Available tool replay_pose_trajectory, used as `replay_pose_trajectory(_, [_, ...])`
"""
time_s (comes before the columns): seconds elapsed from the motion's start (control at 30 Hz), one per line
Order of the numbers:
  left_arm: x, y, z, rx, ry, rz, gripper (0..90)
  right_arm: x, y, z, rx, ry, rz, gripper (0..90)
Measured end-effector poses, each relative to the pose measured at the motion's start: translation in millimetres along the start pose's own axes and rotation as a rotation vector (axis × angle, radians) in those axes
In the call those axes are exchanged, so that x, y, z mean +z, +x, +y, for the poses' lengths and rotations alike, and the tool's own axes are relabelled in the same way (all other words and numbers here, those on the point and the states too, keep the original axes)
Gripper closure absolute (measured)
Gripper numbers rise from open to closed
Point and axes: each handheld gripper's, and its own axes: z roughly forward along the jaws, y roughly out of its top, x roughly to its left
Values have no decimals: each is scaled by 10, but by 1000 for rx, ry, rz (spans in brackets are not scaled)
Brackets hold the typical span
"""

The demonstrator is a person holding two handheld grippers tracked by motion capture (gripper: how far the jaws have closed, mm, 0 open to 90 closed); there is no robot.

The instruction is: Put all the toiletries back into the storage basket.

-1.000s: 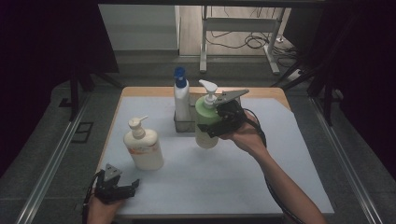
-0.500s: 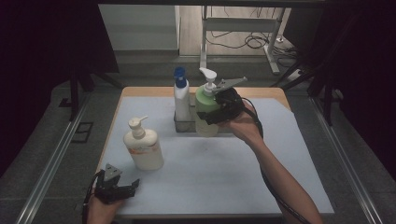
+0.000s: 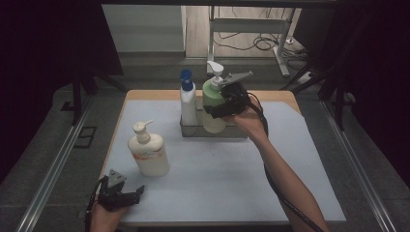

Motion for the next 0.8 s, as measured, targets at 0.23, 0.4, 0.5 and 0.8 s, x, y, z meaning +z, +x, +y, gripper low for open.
replay_pose_trajectory(0.23, [-1,-3,-1,-4,2,-1,118,108,-73,36,19,0,-28,123])
replay_pose_trajectory(0.4, [-1,-2,-1,-4,2,-1,117,155,-121,79,26,-2,-47,123])
replay_pose_trajectory(0.5, [-1,-2,-1,-4,2,-1,117,189,-148,108,30,-3,-56,123])
replay_pose_trajectory(0.8, [-1,0,0,-3,2,-2,117,330,-204,132,37,2,-77,123])
